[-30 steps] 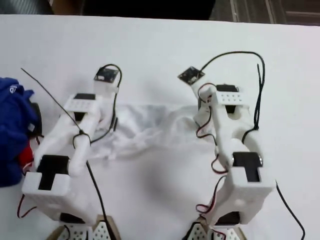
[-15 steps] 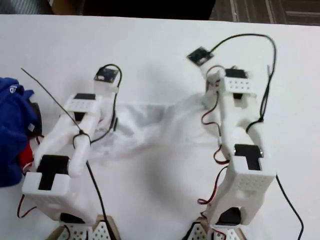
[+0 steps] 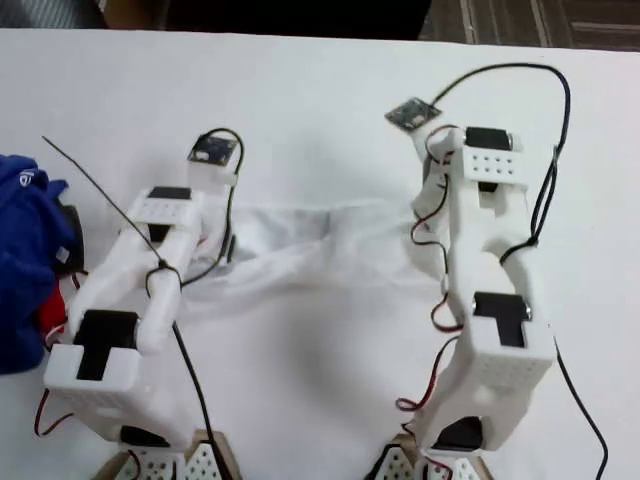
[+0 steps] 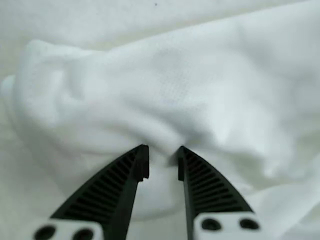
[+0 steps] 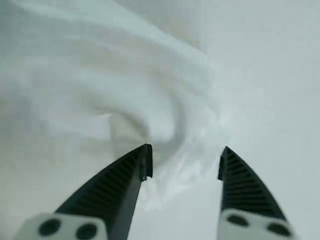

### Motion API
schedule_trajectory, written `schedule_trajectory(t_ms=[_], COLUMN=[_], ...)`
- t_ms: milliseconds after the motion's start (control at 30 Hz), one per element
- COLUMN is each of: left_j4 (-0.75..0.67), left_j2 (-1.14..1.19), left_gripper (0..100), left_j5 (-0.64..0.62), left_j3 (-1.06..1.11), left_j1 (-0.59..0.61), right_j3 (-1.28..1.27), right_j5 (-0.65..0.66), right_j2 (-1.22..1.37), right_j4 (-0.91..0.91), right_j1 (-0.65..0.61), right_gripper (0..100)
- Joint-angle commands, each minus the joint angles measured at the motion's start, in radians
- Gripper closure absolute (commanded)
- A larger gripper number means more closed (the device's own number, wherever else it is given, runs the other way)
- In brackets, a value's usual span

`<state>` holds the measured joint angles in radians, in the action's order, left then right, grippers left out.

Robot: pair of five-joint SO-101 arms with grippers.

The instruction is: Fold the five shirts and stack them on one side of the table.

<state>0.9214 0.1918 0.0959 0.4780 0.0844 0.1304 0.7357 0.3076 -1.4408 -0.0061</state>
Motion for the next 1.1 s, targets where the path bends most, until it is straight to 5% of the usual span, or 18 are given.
schedule_trajectory(t_ms=[0, 167, 333, 533, 667, 867, 1067], left_j4=[-0.026, 0.216, 0.531, 0.764, 0.712, 0.443, 0.345], left_j2=[0.003, -0.071, -0.241, -0.333, -0.304, -0.222, -0.103], left_gripper=[89, 89, 89, 89, 89, 89, 89], left_j5=[-0.006, -0.005, 0.000, 0.081, 0.080, 0.086, 0.218], left_j3=[-0.015, -0.110, -0.344, -0.453, -0.303, -0.045, 0.025], left_j1=[0.005, 0.018, 0.023, 0.006, 0.000, -0.005, 0.002], right_j3=[0.037, -0.087, -0.324, -0.400, -0.400, -0.399, -0.400], right_j5=[-0.006, -0.008, -0.002, 0.000, 0.000, 0.057, 0.071], right_j2=[-0.151, -0.205, -0.206, -0.208, -0.199, -0.199, -0.199], right_j4=[-0.054, -0.125, 0.091, 0.179, 0.177, 0.183, 0.196], right_j1=[-0.051, -0.096, -0.031, 0.119, 0.176, 0.163, 0.163], right_gripper=[73.8, 78.1, 91.0, 82.0, 78.5, 78.8, 83.4])
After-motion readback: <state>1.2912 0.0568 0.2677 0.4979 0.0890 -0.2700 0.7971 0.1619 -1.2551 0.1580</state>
